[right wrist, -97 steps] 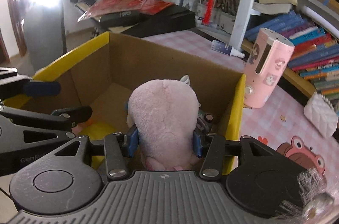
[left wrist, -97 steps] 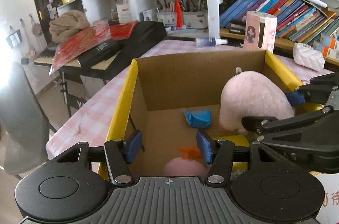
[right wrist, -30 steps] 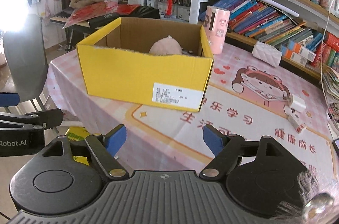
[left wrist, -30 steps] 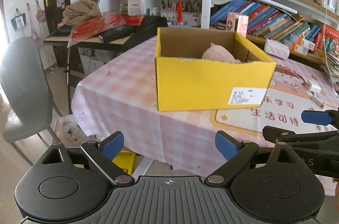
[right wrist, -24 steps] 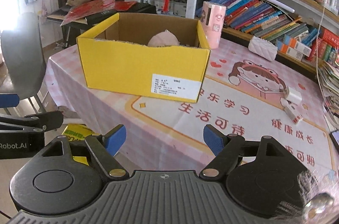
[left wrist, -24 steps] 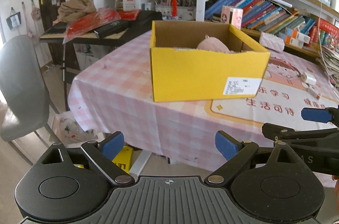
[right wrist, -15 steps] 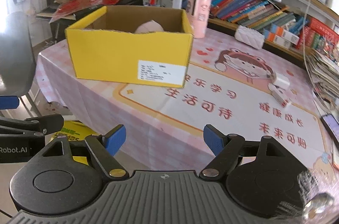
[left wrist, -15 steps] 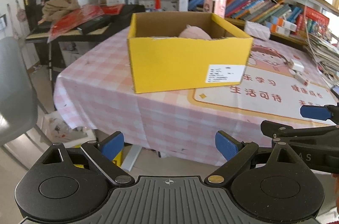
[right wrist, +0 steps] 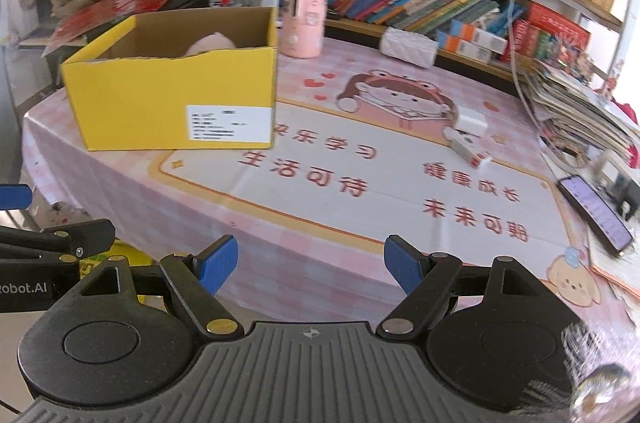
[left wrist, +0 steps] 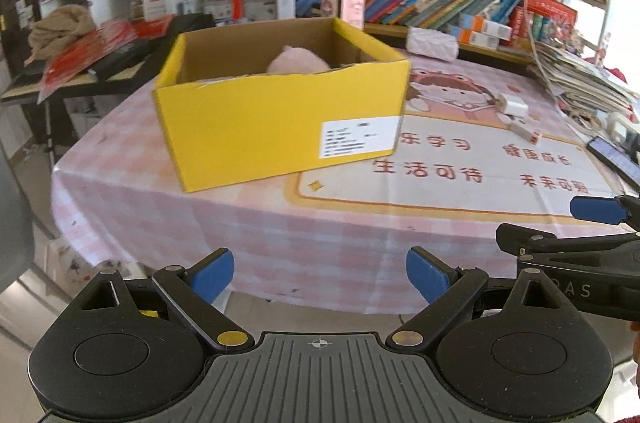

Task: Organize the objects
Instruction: 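Move both tools toward the white charger and white-red card box on the mat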

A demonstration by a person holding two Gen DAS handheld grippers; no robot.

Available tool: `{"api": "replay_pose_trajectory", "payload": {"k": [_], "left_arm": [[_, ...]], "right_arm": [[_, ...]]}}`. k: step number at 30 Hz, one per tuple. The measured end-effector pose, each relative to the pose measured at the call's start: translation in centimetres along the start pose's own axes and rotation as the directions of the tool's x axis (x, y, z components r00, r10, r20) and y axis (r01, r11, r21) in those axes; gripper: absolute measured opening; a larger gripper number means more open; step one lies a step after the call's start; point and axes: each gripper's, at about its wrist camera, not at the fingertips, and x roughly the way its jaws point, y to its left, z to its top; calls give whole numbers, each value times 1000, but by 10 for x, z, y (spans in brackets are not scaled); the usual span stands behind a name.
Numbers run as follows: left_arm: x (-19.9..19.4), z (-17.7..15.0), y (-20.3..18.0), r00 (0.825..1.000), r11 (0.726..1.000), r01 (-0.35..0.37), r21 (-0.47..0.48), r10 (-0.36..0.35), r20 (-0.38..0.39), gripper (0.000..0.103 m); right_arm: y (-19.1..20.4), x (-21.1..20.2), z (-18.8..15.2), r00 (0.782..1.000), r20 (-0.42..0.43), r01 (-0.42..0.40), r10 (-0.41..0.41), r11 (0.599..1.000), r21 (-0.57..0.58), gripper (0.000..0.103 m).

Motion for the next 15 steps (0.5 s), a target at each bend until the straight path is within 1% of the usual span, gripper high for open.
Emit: {"api": "replay_pose_trajectory", "payload": {"k": [9, 15], "left_arm": [[12, 13, -30, 997, 995, 74, 63, -74, 1, 95], [22, 23, -50, 994, 989, 108, 97, -109, 4, 95]], "right_arm": [[-30, -3, -4, 997, -9, 76, -75, 996, 56, 79], [-53, -3, -4, 993, -14, 117, -116, 989, 95, 80]]}}
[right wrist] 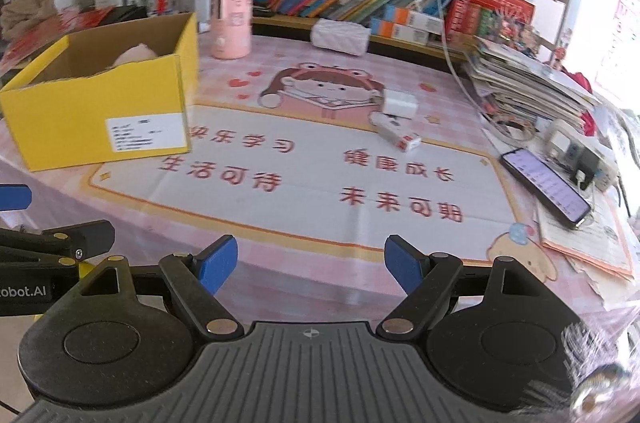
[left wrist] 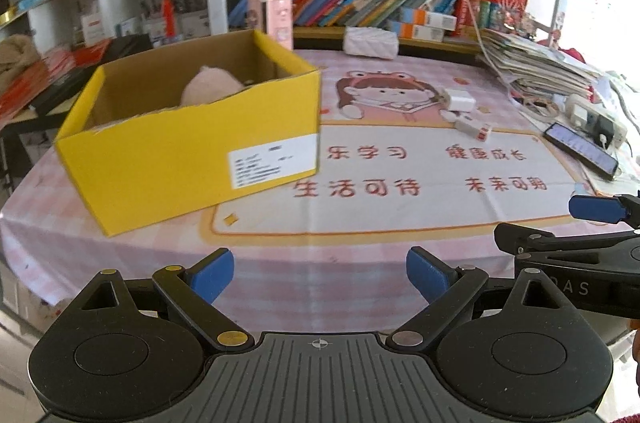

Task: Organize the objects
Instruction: 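Move both tools toward the white charger and white-red card box on the mat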

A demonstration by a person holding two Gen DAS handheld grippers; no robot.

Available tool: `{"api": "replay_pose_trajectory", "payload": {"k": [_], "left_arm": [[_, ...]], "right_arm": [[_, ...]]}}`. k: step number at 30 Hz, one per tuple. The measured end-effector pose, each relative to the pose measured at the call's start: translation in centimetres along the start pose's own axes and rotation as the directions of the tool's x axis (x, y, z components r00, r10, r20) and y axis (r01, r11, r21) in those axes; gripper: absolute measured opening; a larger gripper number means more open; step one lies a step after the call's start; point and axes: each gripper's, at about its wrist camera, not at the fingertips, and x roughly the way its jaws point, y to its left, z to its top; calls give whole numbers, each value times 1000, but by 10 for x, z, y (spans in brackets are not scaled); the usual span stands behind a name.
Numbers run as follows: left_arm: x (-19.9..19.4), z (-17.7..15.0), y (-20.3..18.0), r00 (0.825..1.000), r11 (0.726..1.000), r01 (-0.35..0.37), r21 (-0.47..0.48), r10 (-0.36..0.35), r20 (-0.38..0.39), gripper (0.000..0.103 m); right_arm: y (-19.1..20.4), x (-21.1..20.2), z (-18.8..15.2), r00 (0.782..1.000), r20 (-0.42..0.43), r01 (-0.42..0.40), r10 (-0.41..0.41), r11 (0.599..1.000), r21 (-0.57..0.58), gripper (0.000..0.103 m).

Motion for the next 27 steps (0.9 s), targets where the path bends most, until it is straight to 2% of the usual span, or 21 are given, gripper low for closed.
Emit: {"api": "replay_pose_trajectory", "payload": {"k": [14, 27], "left_arm": [[33, 24, -31, 1000, 999, 20, 35, -19, -9, 95], [66, 60, -56, 1000, 999, -18, 32, 18, 7, 95]], "right_arm": [[-37, 26, 13, 1000, -16, 24, -24, 999, 32, 80], [-71, 65, 46, 1000, -5, -10, 10, 999, 33, 80]]}}
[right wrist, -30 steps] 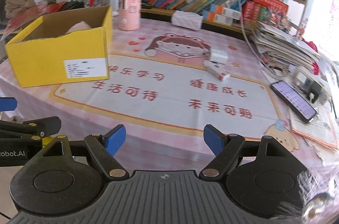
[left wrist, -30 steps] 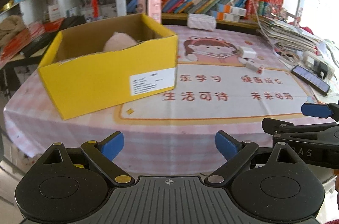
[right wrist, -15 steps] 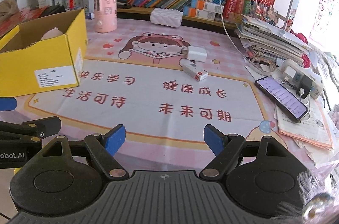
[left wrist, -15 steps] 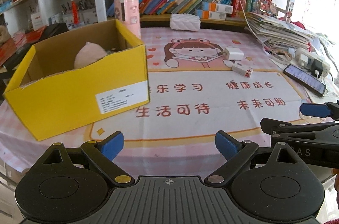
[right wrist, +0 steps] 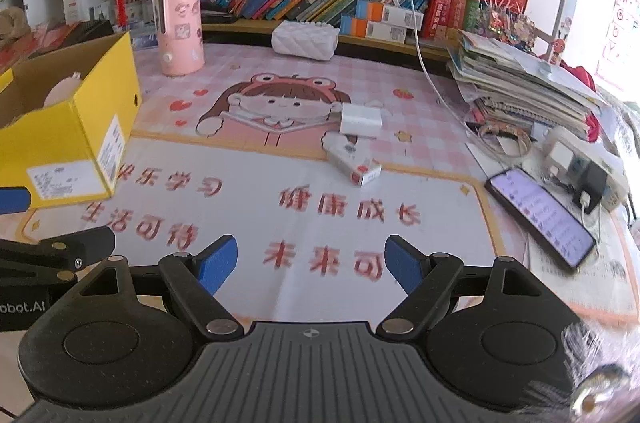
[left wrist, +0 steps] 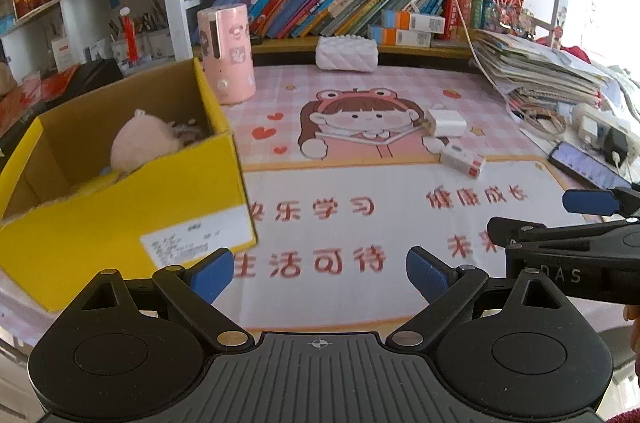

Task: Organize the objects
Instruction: 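Move both tools toward the white charger and white-red card box on the mat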

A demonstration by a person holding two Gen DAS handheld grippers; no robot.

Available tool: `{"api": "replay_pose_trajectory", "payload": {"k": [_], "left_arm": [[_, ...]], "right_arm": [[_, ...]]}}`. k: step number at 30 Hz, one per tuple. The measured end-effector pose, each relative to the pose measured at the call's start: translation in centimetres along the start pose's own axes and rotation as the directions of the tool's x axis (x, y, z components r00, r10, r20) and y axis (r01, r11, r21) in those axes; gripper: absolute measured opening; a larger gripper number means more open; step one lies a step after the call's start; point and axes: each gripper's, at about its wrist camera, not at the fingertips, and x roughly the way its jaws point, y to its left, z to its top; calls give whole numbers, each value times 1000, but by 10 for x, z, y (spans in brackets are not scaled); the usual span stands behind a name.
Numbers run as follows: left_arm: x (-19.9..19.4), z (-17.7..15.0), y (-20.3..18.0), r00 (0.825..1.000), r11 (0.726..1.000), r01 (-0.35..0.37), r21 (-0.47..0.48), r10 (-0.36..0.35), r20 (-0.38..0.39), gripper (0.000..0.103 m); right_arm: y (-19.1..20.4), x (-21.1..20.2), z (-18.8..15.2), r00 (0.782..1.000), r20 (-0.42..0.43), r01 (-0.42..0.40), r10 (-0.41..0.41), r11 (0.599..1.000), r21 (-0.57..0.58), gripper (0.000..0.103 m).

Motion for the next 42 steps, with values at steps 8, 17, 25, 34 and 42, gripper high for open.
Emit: {"api": "replay_pose_trajectory", "payload": {"k": [8, 17, 25, 34, 42], "left_arm": [[25, 23, -19, 1000, 1000, -18, -19, 18, 5, 95], [47, 48, -48, 999, 999, -28, -24, 28, 21, 95], [67, 66, -74, 999, 999, -41, -14, 42, 27, 95], [87, 75, -96, 999, 999, -49, 7, 49, 3, 94], [99, 78, -111, 999, 999, -36, 28, 36, -5, 94]], "right_arm": [[-25, 26, 29, 1000, 13, -21, 21, 1000, -19, 80], [-60, 49, 53, 999, 34, -37, 38, 999, -30, 80], [-92, 68, 68, 997, 48, -51, 52, 998, -24, 80], [-118, 88, 76, 996, 47, -83, 82, 997, 6, 78], [-133, 94, 78, 994, 66, -93, 91, 995, 22, 75]]}}
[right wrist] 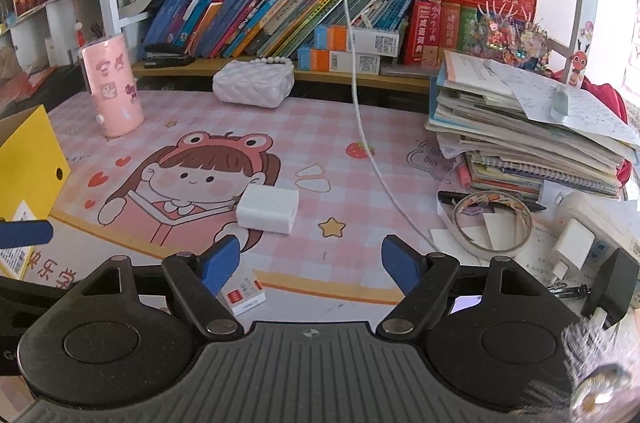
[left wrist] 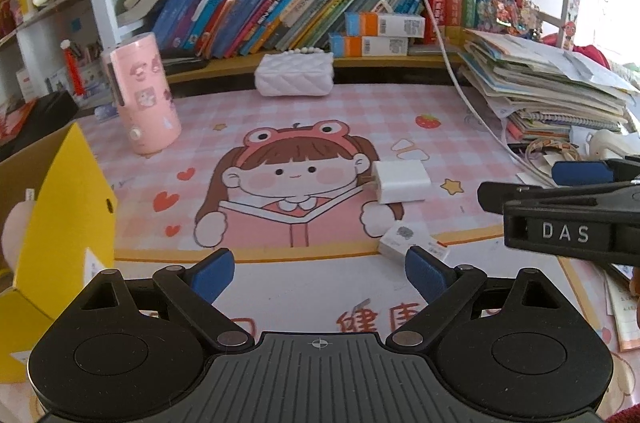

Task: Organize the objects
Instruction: 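Move both tools toward the white charger and white-red card box on the mat, then grasp the white-red card box with the left tool while the right tool grasps the white charger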

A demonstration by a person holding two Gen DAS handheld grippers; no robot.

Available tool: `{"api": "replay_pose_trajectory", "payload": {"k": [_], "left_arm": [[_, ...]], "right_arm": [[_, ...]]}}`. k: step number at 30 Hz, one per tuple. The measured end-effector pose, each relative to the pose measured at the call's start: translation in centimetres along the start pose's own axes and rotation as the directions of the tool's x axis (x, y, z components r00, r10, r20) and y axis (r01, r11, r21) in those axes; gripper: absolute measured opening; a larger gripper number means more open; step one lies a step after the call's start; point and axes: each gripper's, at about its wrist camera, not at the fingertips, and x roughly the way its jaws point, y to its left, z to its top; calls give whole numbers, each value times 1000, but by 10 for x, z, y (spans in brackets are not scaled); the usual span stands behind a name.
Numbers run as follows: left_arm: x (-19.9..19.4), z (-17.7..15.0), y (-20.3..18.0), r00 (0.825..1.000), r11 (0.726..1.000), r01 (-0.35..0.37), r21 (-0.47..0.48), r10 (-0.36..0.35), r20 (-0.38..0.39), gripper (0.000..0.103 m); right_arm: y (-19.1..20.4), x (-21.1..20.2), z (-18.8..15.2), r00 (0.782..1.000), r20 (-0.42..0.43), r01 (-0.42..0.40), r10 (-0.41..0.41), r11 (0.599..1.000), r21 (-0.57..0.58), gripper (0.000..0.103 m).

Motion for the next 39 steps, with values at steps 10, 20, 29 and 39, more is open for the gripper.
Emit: {"api": "replay_pose_trajectory", "payload": {"k": [10, 20, 29, 39], "left_arm": [[21, -1, -29, 997, 994, 70, 81, -69, -23, 79], [69, 5, -45, 987, 986, 136, 100, -126, -99, 74], [88, 6, -53, 979, 977, 182, 107, -169, -118, 59], [55, -1, -12, 988, 993, 116, 19, -113, -105, 58]], "right_arm": [[-21, 2, -1, 1000, -5, 10, -9, 999, 41, 60], [-28, 3, 3, 1000, 15, 19, -20, 1000, 23, 60], [-34, 10, 4, 1000, 0, 26, -26, 999, 29, 60], [-18, 27, 9, 999, -10, -42, 42, 999, 17, 60]]}}
